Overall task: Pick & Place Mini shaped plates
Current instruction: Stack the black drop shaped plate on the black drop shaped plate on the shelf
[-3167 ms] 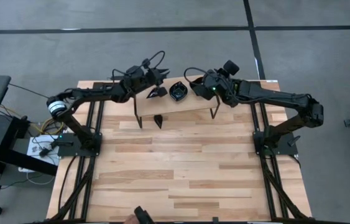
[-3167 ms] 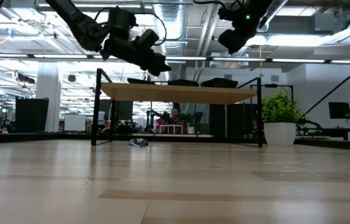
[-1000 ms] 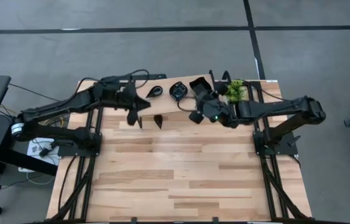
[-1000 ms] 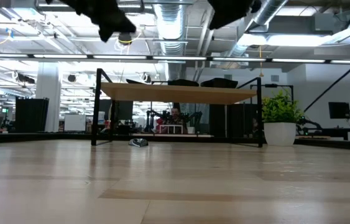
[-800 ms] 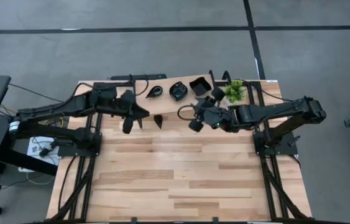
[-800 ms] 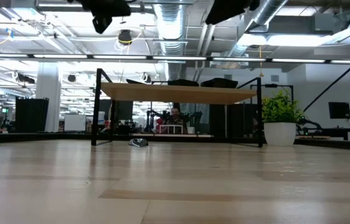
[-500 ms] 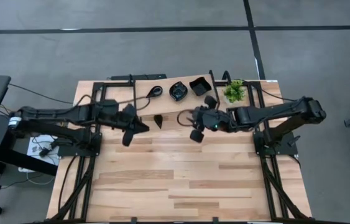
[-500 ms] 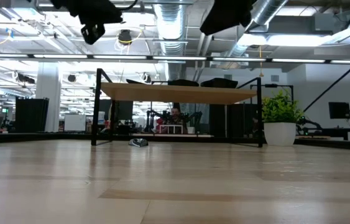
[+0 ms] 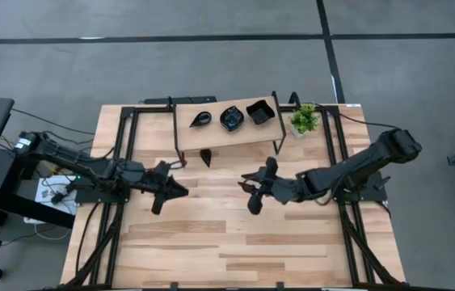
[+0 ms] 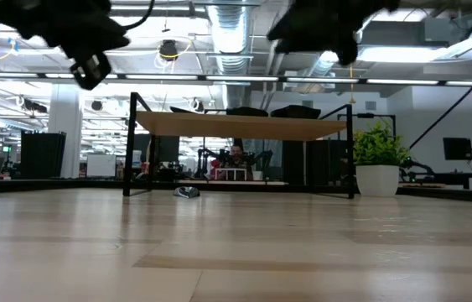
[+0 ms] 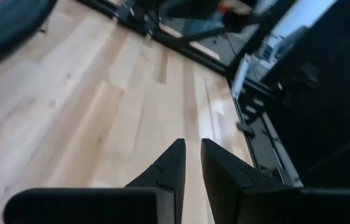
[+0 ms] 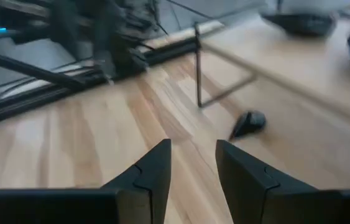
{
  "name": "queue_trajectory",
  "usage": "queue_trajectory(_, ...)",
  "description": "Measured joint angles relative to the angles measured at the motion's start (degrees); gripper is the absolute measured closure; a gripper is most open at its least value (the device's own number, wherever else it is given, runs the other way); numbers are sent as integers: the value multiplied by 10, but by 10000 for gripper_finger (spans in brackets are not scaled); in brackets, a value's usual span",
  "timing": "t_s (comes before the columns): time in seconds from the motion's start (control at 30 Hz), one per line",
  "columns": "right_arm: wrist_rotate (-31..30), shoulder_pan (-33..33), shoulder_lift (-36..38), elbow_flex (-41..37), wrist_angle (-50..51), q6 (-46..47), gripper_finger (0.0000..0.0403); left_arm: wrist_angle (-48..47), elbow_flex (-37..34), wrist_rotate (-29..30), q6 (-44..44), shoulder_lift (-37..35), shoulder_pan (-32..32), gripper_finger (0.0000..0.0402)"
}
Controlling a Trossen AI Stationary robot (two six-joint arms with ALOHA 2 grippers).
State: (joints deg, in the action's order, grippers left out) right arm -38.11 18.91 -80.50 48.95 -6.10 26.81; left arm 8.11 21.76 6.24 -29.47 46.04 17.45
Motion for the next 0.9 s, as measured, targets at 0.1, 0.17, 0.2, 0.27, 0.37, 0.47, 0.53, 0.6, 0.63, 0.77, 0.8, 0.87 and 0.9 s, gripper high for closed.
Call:
queue_trajectory(0.1, -14, -3, -63, -10, -25, 68, 280, 2, -16, 0, 0, -11, 24, 349)
queue_trajectory(0.17, -27, -4, -124, -8, -51, 96, 280, 2, -27, -2, 3, -15, 37, 349)
queue_trajectory(0.2, -38, -5, -156, -2, -66, 109, 280, 2, -33, -3, 4, -16, 42, 349)
queue_trajectory(0.27, -62, -15, -215, 18, -87, 139, 280, -1, -44, -2, 4, -20, 51, 349)
queue_trajectory(0.37, -88, -41, -283, 57, -96, 170, 280, 0, -54, -3, 2, -24, 55, 349)
queue_trajectory(0.47, -102, -76, -336, 95, -97, 173, 280, 1, -61, -2, 7, -33, 50, 349)
queue_trajectory(0.53, -101, -99, -368, 119, -100, 179, 280, 2, -69, 2, 9, -46, 40, 349)
queue_trajectory(0.6, -99, -117, -397, 140, -99, 189, 280, 0, -76, 4, 8, -63, 30, 349)
queue_trajectory(0.63, -96, -126, -410, 149, -99, 193, 280, 0, -82, 2, 8, -75, 28, 349)
queue_trajectory(0.77, -80, -150, -453, 179, -100, 236, 281, -4, -105, 2, 6, -115, 20, 349)
queue_trajectory(0.8, -78, -153, -462, 189, -105, 241, 281, -3, -109, 1, 3, -123, 20, 349)
queue_trajectory(0.87, -82, -156, -478, 204, -106, 237, 281, -3, -123, -1, -9, -141, 20, 349)
queue_trajectory(0.9, -86, -156, -488, 213, -107, 228, 281, -3, -128, -1, -15, -148, 20, 349)
